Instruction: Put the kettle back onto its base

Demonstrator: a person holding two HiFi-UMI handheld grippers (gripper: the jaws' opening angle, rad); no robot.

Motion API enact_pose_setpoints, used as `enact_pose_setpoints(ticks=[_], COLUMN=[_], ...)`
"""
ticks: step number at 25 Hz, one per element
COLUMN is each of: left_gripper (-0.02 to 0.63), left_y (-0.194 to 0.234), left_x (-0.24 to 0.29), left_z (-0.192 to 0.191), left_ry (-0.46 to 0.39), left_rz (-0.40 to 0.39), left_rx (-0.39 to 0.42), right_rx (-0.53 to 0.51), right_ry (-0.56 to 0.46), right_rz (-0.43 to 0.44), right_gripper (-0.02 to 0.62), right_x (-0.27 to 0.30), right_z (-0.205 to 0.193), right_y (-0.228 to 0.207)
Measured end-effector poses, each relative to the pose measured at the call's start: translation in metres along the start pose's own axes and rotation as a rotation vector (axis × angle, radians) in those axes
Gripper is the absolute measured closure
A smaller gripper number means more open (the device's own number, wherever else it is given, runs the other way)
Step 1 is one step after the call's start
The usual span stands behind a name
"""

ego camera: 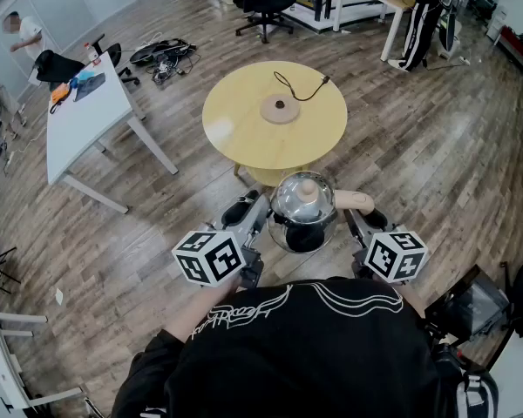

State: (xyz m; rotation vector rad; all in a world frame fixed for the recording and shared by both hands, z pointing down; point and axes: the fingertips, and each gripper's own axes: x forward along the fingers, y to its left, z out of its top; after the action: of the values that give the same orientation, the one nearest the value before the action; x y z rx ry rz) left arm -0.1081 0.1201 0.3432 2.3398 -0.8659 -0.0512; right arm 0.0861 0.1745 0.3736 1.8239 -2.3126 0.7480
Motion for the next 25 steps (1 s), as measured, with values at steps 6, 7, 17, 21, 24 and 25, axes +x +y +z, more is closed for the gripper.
enact_pose_setpoints(ticks=[6, 7, 17, 21, 24, 25], left_gripper=[0.503, 0.503, 0.503, 0.503, 0.503, 0.503], left_y=[0.021, 0.024, 0.071, 0.100, 0.128, 0.139], left_x=[0.016, 0.019, 0.110, 0.163, 0.198, 0.210], left_z=[-0.011, -0.014, 0.003, 0.018, 0.032, 0.039], left_ry=[0.021, 0.029, 0.059, 0.064, 0.063, 0.061], left_rz=[0.024, 0.026, 0.080, 0.099, 0.134, 0.143], left_rx=[-0.020, -0.022, -0.037, -0.024, -0.045, -0.052], right_rx=[-0.010, -0.007, 0.019, 0.018, 0.007, -0.001], right_ry=[0.039, 0.049, 0.120, 0.154, 0.194, 0.204], right_rz=[0.022, 0.024, 0.084, 0.108, 0.136, 0.146], right_gripper=[0.474, 0.474, 0.474, 0.474, 0.474, 0.474], right_x=[0.025, 0.028, 0.121, 0.175, 0.222, 0.240], right_z=[-0.010, -0.013, 0.007, 0.022, 0.037, 0.044], right_y=[-0.014, -0.017, -0.081, -0.117, -0.136, -0.141])
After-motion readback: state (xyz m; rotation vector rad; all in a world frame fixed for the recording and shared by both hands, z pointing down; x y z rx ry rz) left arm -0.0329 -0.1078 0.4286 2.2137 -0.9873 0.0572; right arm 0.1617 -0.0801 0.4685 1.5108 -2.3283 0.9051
